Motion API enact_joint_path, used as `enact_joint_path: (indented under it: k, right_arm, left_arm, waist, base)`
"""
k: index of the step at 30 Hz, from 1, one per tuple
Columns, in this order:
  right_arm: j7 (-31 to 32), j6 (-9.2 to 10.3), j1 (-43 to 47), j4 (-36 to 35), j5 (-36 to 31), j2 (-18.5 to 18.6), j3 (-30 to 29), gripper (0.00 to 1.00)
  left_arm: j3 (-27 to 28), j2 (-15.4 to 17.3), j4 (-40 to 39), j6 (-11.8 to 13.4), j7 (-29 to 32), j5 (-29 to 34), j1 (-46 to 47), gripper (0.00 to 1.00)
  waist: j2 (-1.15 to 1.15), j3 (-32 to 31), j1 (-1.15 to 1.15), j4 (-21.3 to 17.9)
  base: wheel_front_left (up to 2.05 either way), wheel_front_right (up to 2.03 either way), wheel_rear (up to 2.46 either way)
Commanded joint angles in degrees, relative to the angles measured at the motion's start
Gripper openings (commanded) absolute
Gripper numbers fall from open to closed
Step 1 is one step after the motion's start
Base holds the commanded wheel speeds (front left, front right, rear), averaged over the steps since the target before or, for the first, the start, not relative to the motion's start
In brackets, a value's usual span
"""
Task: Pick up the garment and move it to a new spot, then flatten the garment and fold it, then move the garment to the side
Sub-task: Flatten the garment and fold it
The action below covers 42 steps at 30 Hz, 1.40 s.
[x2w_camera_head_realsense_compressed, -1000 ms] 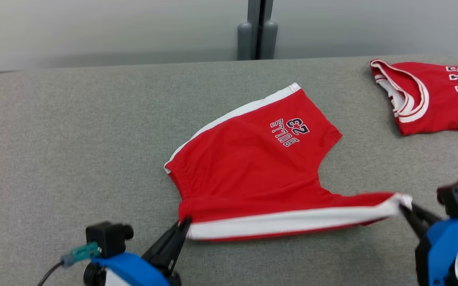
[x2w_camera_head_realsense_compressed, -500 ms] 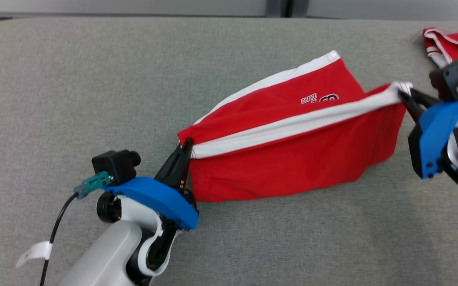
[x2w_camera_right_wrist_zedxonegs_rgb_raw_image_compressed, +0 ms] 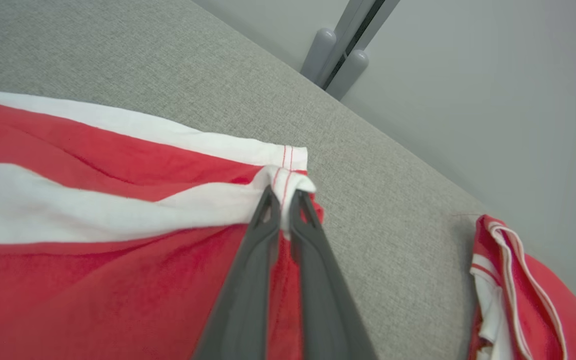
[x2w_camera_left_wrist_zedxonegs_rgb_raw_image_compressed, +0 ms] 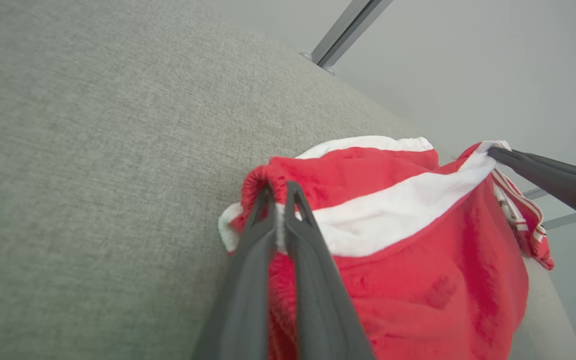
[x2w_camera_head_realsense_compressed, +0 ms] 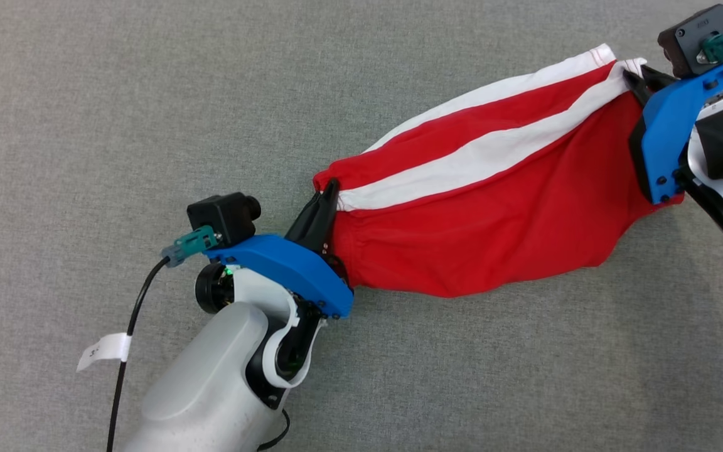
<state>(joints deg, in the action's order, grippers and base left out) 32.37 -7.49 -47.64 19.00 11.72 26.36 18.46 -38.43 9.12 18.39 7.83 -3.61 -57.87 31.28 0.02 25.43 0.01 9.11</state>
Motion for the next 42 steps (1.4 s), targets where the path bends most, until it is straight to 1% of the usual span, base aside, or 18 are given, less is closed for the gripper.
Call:
enact_joint_path:
  k: [1, 6, 10, 11, 12, 13, 20, 24, 27, 29, 31, 35, 37, 38, 40, 42]
  right_arm:
    - [-0.80, -0.01, -1.47, 1.07, 0.07, -0.15, 0.16, 0.00]
    - [-3.06, 0.00, -4.15, 4.92, -0.97, -1.11, -0.27, 0.00]
    - [-5.12, 0.00, -5.62, 7.46, -1.46, -1.93, -0.48, 0.00]
    - [-5.51, 0.00, -5.72, 8.06, -1.54, -2.22, -0.47, 0.03]
    - [-5.83, 0.00, -5.87, 8.75, -1.57, -2.48, -0.37, 0.45]
    - [-6.36, 0.00, -6.08, 9.29, -1.21, -2.85, -0.53, 1.00]
    - [-9.13, 0.00, -5.64, 12.50, 0.94, -4.43, 0.28, 1.00]
    - [-9.82, -0.01, -3.84, 13.57, 3.04, -4.59, 0.50, 1.00]
    - [-10.24, -0.01, -1.96, 13.82, 4.59, -4.16, 0.19, 1.00]
    - [-10.69, -0.01, -0.41, 13.45, 5.74, -3.84, -0.60, 1.00]
    - [-11.76, -0.01, 1.69, 12.94, 6.70, -3.91, -2.80, 1.00]
    - [-14.23, -0.01, 6.55, 11.30, 7.60, -5.39, -7.23, 1.00]
    - [-15.18, -0.01, 8.69, 10.59, 7.62, -6.14, -9.68, 1.00]
    - [-15.55, -0.01, 9.69, 10.34, 7.42, -6.63, -10.80, 1.00]
    - [-16.35, -0.01, 11.24, 9.86, 7.25, -7.75, -13.04, 1.00]
    - [-16.93, -0.01, 12.49, 9.66, 6.79, -8.61, -14.98, 1.00]
  left_arm:
    - [0.12, -0.13, 0.59, -0.32, -0.33, 0.03, 1.63, 0.00]
    - [1.52, -1.15, 2.95, 0.76, -2.71, 0.40, 2.87, 0.00]
    - [1.24, -1.65, 4.26, 0.29, -3.04, 0.36, 3.53, 0.00]
    - [1.12, -1.78, 4.57, 0.14, -2.95, 0.33, 3.52, 0.09]
    - [1.08, -1.88, 4.78, -0.08, -3.05, 0.28, 3.56, 0.33]
    - [1.31, -1.99, 4.94, -0.11, -3.56, 0.31, 3.70, 1.00]
    - [1.67, -1.64, 6.07, -0.77, -4.62, 0.14, 3.42, 1.00]
    - [1.26, -0.62, 6.10, -1.40, -5.42, 0.59, 1.27, 1.00]
    - [1.38, 0.56, 5.40, -1.81, -7.54, 1.58, -0.09, 1.00]
    - [1.85, 1.20, 5.02, -2.14, -9.16, 2.27, -1.44, 1.00]
    - [2.88, 1.69, 4.68, -2.39, -10.46, 3.27, -2.57, 1.00]
    - [6.16, 3.19, 3.65, -2.38, -11.57, 8.70, -4.39, 1.00]
    - [9.05, 3.88, 2.01, -2.55, -11.59, 13.64, -5.92, 1.00]
    - [9.52, 4.46, 1.39, -2.45, -11.57, 16.90, -6.88, 1.00]
    - [11.47, 4.38, -0.01, -2.51, -11.59, 21.47, -8.76, 1.00]
    - [13.39, 4.63, -1.60, -3.11, -11.60, 25.80, -10.64, 1.00]
  waist:
    - [-0.02, 0.43, -0.01, 0.27]
    - [-0.02, 1.20, -0.01, 0.43]
    - [-0.02, 1.43, -0.01, 0.51]
    - [-0.02, 1.44, -0.01, 0.53]
    - [-0.02, 1.45, -0.01, 0.55]
    - [-0.02, 1.44, -0.01, 0.58]
    - [-0.02, -0.08, -0.01, 0.72]
    - [-0.02, -2.37, -0.01, 0.94]
    - [-0.02, -4.38, -0.01, 1.17]
    - [-0.02, -5.68, -0.01, 1.37]
    - [-0.02, -6.94, -0.01, 1.62]
    - [-0.02, -8.85, -0.01, 1.67]
    - [-0.02, -9.48, -0.01, 1.55]
    - [-0.02, -9.73, -0.01, 1.48]
    - [-0.02, -10.04, -0.01, 1.39]
    - [-0.02, -10.08, -0.01, 1.37]
  base:
    - [0.00, 0.00, 0.00]
    - [0.00, 0.00, 0.00]
    - [0.00, 0.00, 0.00]
    - [0.00, 0.00, 0.00]
    - [0.00, 0.00, 0.00]
    - [0.00, 0.00, 0.00]
    - [0.00, 0.00, 0.00]
    - [0.00, 0.00, 0.00]
    - [0.00, 0.00, 0.00]
    - [0.00, 0.00, 0.00]
    - [0.00, 0.00, 0.00]
    - [0.00, 0.00, 0.00]
    - [0.00, 0.00, 0.00]
    - [0.00, 0.00, 0.00]
    - [0.00, 0.00, 0.00]
    - [0.00, 0.00, 0.00]
